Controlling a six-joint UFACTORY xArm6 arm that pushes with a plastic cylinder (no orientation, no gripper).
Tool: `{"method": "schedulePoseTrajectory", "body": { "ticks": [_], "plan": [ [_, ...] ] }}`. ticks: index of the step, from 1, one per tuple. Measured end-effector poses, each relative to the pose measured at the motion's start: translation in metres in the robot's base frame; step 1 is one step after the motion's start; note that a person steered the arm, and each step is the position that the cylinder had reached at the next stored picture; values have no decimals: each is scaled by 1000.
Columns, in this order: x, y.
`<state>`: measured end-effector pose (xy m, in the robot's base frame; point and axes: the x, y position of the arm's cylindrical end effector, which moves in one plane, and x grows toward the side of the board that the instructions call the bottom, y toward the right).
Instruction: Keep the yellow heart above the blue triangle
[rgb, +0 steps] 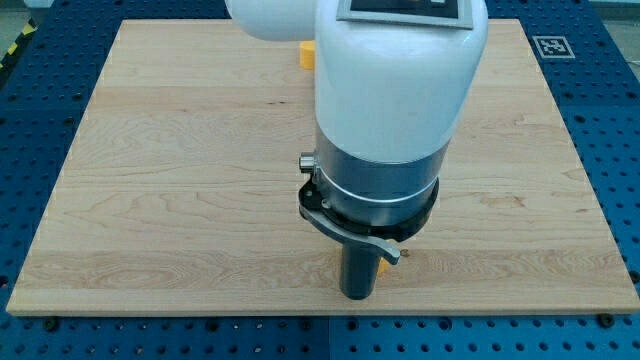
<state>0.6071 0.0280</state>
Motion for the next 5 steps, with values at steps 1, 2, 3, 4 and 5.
{"method": "schedulePoseTrajectory", "body": {
  "ticks": [1,2,3,4,5],
  "plan": [
    [-11,-22],
    [-36,-59],
    [-74,-89],
    [-122,-113],
    [-168,-124]
  ]
}}
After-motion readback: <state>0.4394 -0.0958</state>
